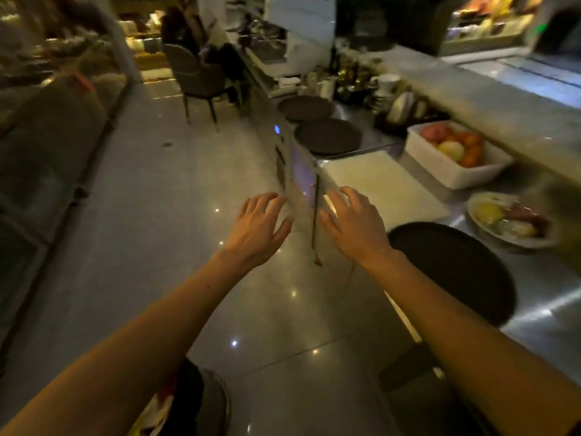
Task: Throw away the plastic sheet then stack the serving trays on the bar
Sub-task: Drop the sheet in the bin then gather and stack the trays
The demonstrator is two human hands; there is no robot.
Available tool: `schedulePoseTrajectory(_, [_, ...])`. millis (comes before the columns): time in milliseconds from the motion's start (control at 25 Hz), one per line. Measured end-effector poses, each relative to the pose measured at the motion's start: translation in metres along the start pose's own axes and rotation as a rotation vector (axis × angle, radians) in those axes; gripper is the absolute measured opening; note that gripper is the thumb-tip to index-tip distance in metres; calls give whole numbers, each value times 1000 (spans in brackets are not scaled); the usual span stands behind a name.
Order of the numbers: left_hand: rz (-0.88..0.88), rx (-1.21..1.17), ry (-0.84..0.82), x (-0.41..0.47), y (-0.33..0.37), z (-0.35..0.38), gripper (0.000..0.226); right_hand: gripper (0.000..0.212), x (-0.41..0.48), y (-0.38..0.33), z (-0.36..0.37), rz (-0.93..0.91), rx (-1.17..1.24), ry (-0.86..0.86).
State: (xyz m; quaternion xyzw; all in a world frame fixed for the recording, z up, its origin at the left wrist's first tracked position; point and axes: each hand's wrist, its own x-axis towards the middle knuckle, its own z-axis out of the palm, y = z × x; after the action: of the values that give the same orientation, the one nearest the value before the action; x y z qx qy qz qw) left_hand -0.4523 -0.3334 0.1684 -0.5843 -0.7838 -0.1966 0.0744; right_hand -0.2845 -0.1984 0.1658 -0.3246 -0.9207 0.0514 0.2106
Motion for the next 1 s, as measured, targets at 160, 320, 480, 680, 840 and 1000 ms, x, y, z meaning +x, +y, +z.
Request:
schedulePoseTrajectory(160, [239,-100,-76,64,100,51,50,53,-47,115,-37,247,-97,54])
schedulePoseTrajectory(320, [377,-185,-182,102,165,99,50,56,-93,179,-58,474,-139,87])
schedulePoseTrajectory(480, [464,-252,-248,140,199,140,52,51,-122,216,-67,664,-192,102])
schedulePoseTrajectory(680, [522,-339,-353,183,205,189,56,52,-129,243,-54,915,-185,102])
schedulePoseTrajectory(840, [539,-391,-460,206,189,229,52,58,-137,250,-31,1114,-142,47])
schedulePoseTrajectory(1000, [493,-377,-564,223,175,262,54,59,-144,253,-6,1264,-48,1])
